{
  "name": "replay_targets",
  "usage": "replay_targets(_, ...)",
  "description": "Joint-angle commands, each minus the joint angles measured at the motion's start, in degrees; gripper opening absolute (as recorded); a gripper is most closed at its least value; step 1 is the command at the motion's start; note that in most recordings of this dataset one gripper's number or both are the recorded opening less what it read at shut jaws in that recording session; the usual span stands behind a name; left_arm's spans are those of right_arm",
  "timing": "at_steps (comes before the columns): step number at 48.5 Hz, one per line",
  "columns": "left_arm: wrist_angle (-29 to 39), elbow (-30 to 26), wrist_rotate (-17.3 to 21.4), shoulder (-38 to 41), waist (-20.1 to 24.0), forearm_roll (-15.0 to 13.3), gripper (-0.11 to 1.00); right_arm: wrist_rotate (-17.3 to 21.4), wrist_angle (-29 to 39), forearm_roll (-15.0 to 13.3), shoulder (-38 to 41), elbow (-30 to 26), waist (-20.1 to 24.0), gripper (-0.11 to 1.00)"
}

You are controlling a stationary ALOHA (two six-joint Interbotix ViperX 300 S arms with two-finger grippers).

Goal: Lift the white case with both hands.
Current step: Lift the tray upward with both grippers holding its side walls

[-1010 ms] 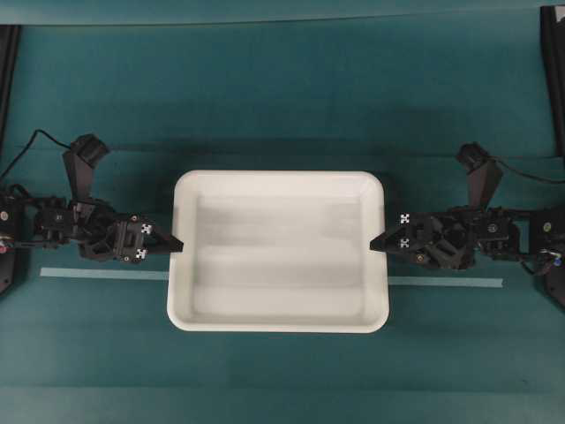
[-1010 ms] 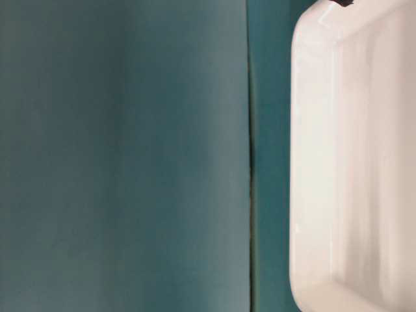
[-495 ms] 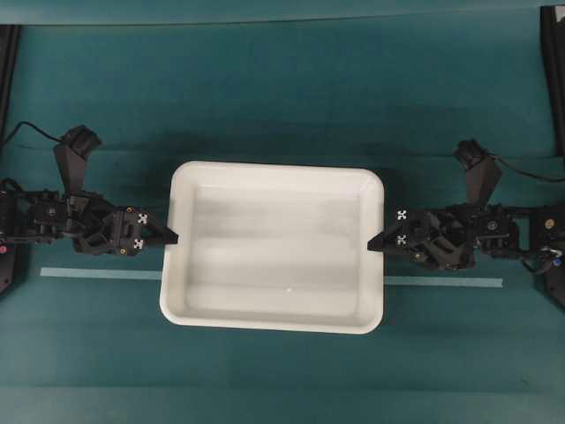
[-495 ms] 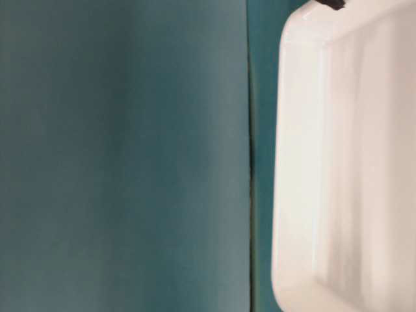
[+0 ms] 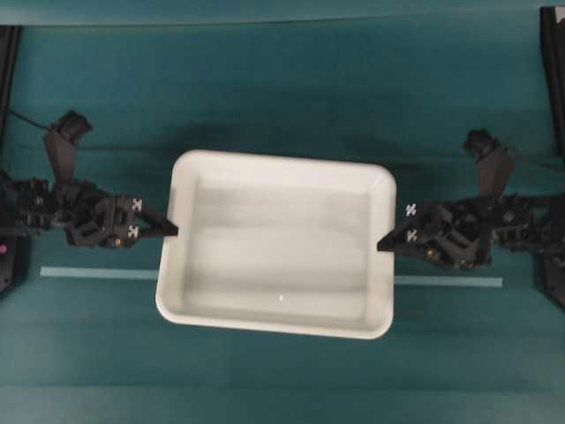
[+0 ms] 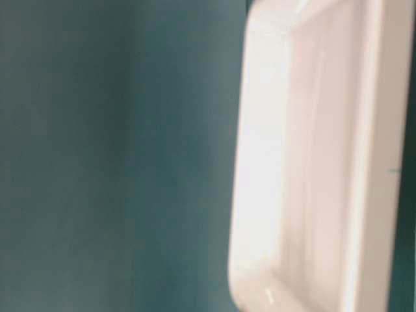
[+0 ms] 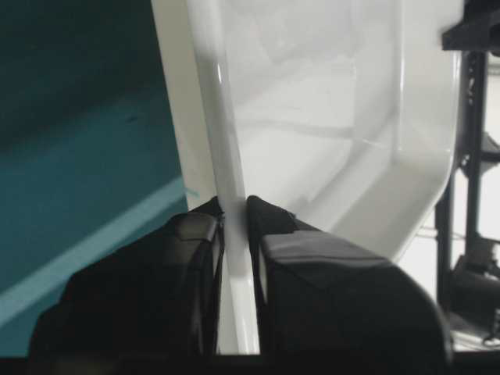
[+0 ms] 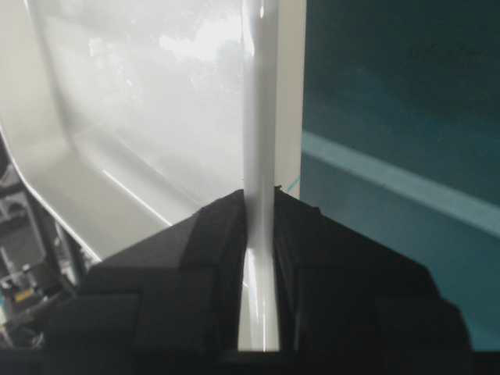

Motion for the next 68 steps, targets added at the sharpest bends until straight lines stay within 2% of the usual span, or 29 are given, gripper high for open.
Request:
replay_targets(1, 2.6, -3.9, 0.1, -2.0, -0.8, 0.3, 0.09, -0.4, 3.7, -0.2, -3.0, -3.3, -0.9, 0.11)
replay_targets(16, 8.0, -6.0, -0.2, -9.6, -0.7, 0.3, 0.09, -0.2, 17.3, -2.3, -14.3, -6.8, -3.2, 0.1)
replay_targets(22, 10.8, -7.3, -2.5, -11.9, -0.8, 0.2, 0.07, -0.2, 21.3, -2.4, -16.6, -8.6, -3.2, 0.11)
replay_targets(32, 11.9, -9.4, -4.0, -14.0, -1.8, 0.3, 0.07, -0.1, 23.3, -2.4, -17.1, -10.6, -3.2, 0.11)
replay_targets(47, 13.9, -14.6, -4.1, -14.4, -2.5, 0.3, 0.07, -0.1, 24.5, -2.4, -18.4, -15.2, -3.2, 0.11)
replay_targets(68, 19.6, -19.7, -4.2, -18.2, -2.9, 0.3, 0.07, 0.0, 33.4, -2.4, -21.2, -23.3, -3.2, 0.1)
